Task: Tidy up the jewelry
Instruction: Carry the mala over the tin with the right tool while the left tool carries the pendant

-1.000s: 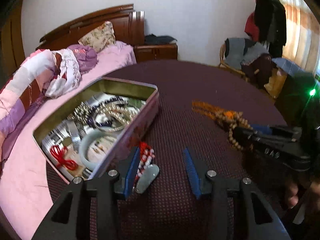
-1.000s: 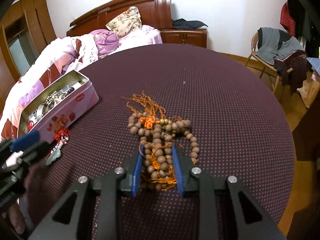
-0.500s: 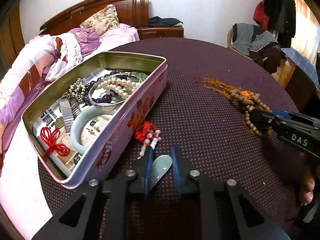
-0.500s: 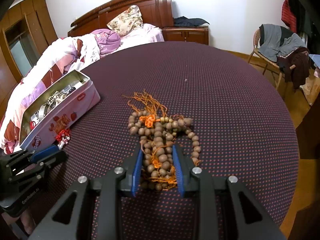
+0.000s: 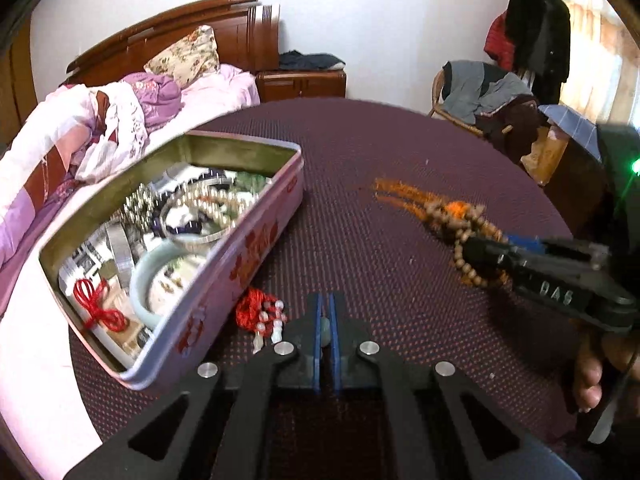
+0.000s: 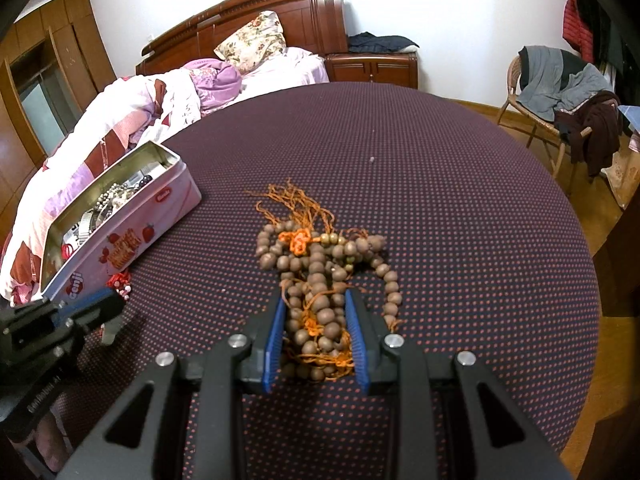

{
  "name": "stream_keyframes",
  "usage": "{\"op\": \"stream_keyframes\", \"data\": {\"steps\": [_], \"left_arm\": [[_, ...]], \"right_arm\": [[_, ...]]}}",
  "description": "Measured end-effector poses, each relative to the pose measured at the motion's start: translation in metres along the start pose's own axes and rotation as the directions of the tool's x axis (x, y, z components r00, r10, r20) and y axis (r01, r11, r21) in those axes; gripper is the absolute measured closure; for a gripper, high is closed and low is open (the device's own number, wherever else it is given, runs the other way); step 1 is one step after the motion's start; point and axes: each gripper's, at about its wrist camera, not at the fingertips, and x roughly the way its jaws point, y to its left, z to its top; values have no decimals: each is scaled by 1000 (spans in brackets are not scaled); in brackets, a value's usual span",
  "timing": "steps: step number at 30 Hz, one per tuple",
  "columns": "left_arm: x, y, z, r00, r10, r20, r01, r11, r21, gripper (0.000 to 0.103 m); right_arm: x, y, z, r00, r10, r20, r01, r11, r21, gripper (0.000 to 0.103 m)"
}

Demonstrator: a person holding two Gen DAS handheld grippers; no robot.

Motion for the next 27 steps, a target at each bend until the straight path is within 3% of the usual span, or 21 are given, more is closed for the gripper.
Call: {"op": "stream_keyframes", "data": {"steps": [8, 20, 23, 25, 27], "left_arm": [[-25, 21, 34, 993, -43, 112, 50, 997, -59, 102], [-36, 26, 49, 987, -56, 152, 65, 996, -60, 102], [-43, 27, 55, 983, -56, 173, 67, 996, -56, 102], [-48, 29, 59, 980, -56, 190, 68, 996, -57, 102], [-53, 30, 64, 977, -58, 207, 70, 996, -55, 102]], "right_arm": [[-1, -2, 0, 1000, 8, 0, -8, 1000, 5, 71], [-5, -2, 1, 999, 28, 14, -28, 1000, -7, 72], [-9, -1, 2, 999, 33, 34, -32, 999, -11, 76], [-11, 0, 2, 998, 35, 45, -34, 999, -16, 88], [-11, 1, 3, 998, 31, 47, -30, 999, -24, 88]]}}
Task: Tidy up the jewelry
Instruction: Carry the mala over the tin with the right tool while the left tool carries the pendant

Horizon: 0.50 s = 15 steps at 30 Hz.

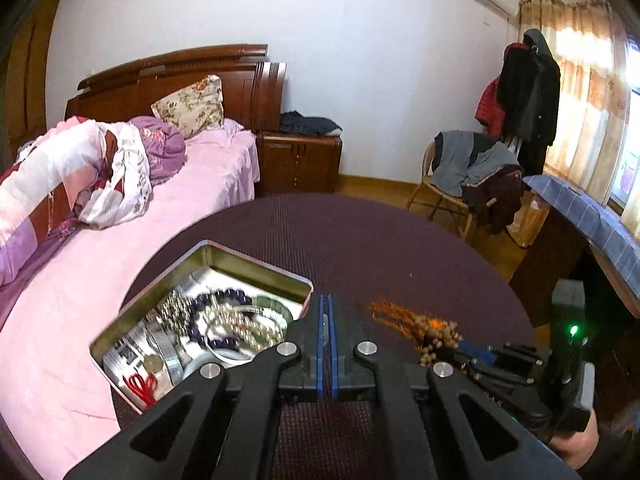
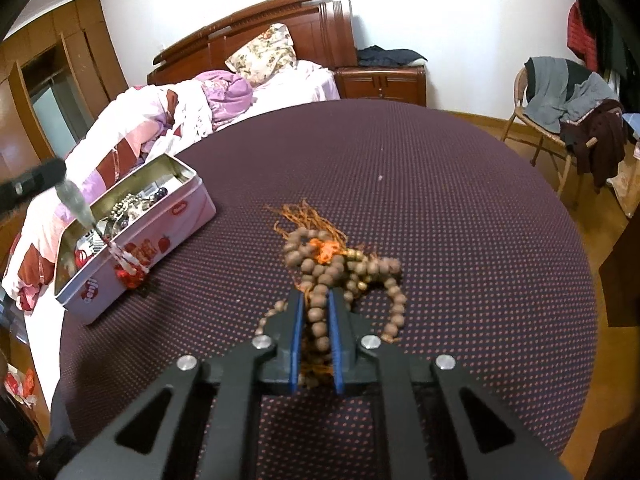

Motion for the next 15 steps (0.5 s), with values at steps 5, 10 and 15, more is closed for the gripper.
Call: {"op": "stream_keyframes", "data": {"steps": [5, 10, 15], "left_arm": [[-8, -1, 12, 999, -7, 37, 7, 1000, 7, 102], [-11, -2, 18, 998, -18, 61, 17, 1000, 15, 102], [-5, -3, 24, 997, -24, 69, 22, 999, 23, 102]], "right_arm": [[1, -2, 3, 1000, -11, 1, 11, 1000, 1, 89], [-3, -5, 9, 1000, 15, 17, -16, 999, 35, 41], [5, 3, 13, 1000, -23, -5, 23, 1000, 3, 40]]}}
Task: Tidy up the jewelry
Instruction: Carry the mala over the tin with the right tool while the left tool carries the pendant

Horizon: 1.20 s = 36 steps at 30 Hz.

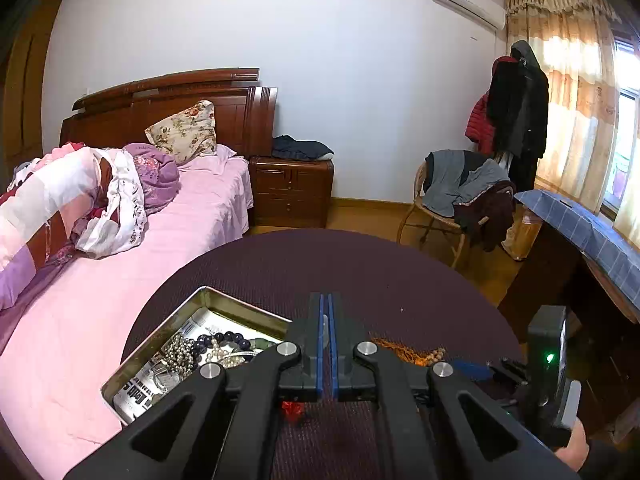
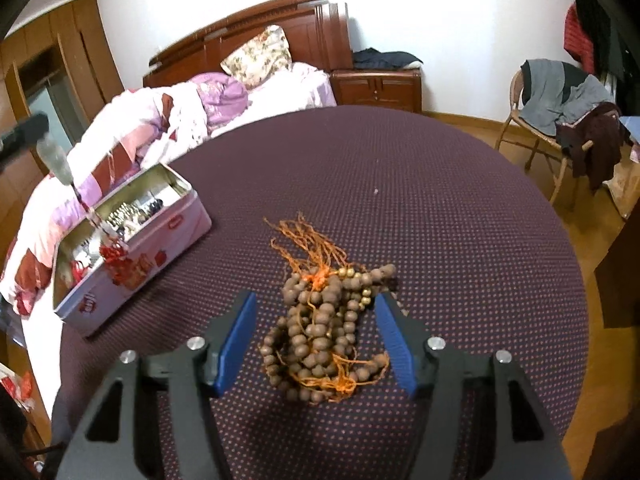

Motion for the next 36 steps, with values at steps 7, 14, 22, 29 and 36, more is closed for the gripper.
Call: {"op": "stream_keyframes", "data": {"steps": [7, 14, 22, 29, 36], "left_arm": [[6, 4, 0, 1000, -15, -11, 14, 1000, -13, 102], [-7, 10, 14, 999, -6, 37, 6, 1000, -2, 102], [-31, 27, 40, 993, 33, 112, -35, 999, 13, 102], [-39, 49, 46, 987, 83, 135, -82, 997, -9, 102], [-36, 66, 37, 987, 114, 115, -111, 993, -32, 103]], "right_arm": [[16, 7, -1, 996, -50, -68, 47, 998, -44, 83], [-18, 21, 25, 999, -17, 41, 21, 997, -80, 85], [-49, 53, 68, 985, 49, 165, -29, 992, -121, 85], [-61, 89, 91, 963, 124, 237, -82, 980, -181, 85], [-57, 125, 98, 950, 198, 240, -141, 961, -236, 85]]}}
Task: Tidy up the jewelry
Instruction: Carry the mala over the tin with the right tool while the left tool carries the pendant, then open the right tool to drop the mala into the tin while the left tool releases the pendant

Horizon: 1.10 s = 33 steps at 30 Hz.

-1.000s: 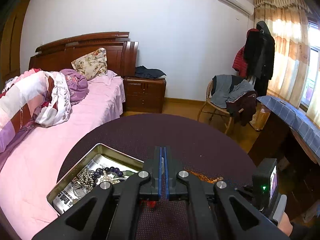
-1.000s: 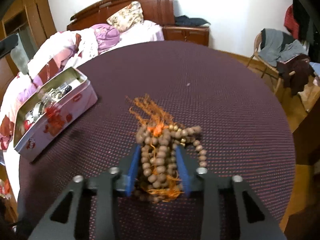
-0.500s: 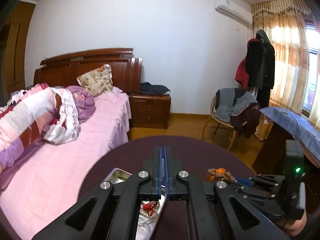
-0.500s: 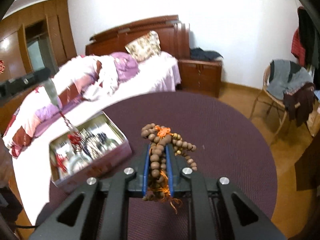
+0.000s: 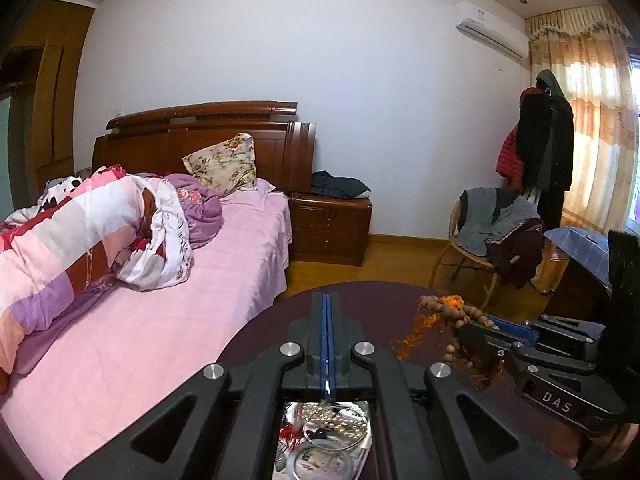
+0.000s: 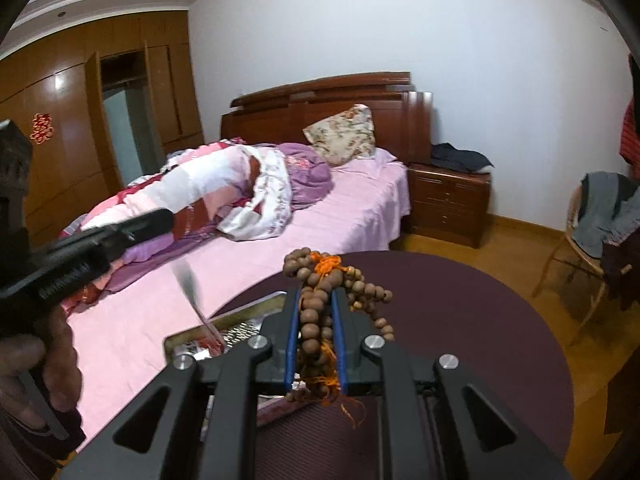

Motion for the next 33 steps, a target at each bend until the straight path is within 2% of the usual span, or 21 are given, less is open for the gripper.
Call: {"op": "stream_keyframes", "data": {"steps": [6, 15, 27, 29, 30, 31, 33], "left_arm": [[7, 14, -11, 999, 27, -33, -28, 999, -18, 103], [19, 32, -35, 993, 63, -105, -69, 996, -54, 103], [37, 46, -55, 973, 106, -203, -123, 990, -74, 102], [40, 47, -59, 968, 118, -220, -136, 988, -68, 95], [41, 48, -60, 966, 129, -225, -147, 987, -67, 77], [40, 49, -61, 964, 147, -224, -166, 984, -68, 46], [32, 51, -61, 964, 199, -174, -216, 973, -79, 17]], "right_arm": [[16, 22, -3, 999, 53, -12, -54, 998, -29, 85], [50, 44, -24, 985, 143, -95, -146, 989, -31, 85], [76, 54, -55, 967, 158, -198, -169, 985, -38, 83], [80, 53, -58, 962, 163, -217, -174, 984, -34, 79], [81, 52, -60, 962, 158, -223, -170, 985, -36, 70], [81, 52, -63, 960, 158, -231, -171, 985, -37, 64], [79, 51, -65, 961, 152, -232, -166, 985, -43, 64]]}}
